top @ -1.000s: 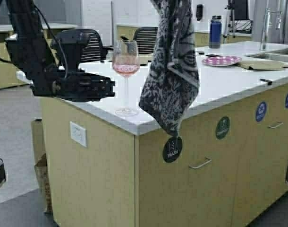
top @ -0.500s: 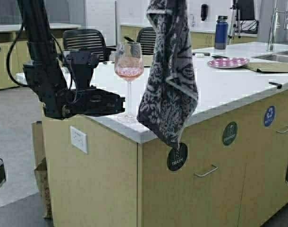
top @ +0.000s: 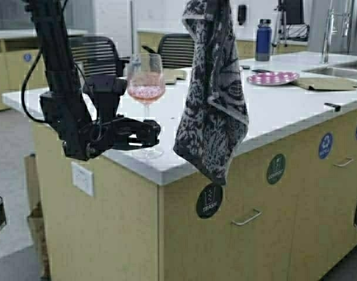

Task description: Get the cloth and wipe up the spill under the wine glass

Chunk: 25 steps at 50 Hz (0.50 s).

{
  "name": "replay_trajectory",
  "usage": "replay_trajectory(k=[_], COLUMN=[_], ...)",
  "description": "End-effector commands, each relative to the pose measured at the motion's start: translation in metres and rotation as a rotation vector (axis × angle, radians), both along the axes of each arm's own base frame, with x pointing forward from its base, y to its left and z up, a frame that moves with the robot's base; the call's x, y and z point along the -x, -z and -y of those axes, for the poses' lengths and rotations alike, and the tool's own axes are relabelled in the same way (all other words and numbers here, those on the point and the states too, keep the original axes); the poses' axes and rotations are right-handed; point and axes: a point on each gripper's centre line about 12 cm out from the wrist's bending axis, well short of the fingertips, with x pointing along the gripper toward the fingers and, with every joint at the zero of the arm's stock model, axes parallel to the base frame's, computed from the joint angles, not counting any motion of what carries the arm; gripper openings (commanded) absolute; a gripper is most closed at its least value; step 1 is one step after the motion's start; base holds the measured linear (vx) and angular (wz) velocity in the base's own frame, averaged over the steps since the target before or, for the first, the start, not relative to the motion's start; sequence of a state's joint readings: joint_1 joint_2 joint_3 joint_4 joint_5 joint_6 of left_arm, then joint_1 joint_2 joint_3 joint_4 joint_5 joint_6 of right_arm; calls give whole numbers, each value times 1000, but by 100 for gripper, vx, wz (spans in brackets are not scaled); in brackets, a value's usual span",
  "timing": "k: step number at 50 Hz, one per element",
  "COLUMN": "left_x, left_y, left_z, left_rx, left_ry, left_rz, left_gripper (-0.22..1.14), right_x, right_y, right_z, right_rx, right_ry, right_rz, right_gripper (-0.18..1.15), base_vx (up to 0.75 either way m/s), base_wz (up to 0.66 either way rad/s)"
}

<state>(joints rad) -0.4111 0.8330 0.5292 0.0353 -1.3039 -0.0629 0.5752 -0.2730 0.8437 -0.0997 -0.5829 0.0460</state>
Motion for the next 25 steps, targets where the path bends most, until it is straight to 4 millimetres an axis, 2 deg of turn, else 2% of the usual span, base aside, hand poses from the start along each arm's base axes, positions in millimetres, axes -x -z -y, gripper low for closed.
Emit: replay_trajectory(k=[1, 25], left_x=[-9, -20], left_y=[-8, 3], left_z=[4, -1], left_rx=[19, 36], left_ry=[-10, -85], left_rz=[39, 38], left_gripper=[89, 89], right_x=[-1, -1], right_y=[-13, -9], right_z=[-1, -1], right_rx=[-26, -22], right_ry=[-1, -1], right_rz=[36, 28], right_gripper=[6, 6], base_vx=[6, 6], base_wz=[-5, -5])
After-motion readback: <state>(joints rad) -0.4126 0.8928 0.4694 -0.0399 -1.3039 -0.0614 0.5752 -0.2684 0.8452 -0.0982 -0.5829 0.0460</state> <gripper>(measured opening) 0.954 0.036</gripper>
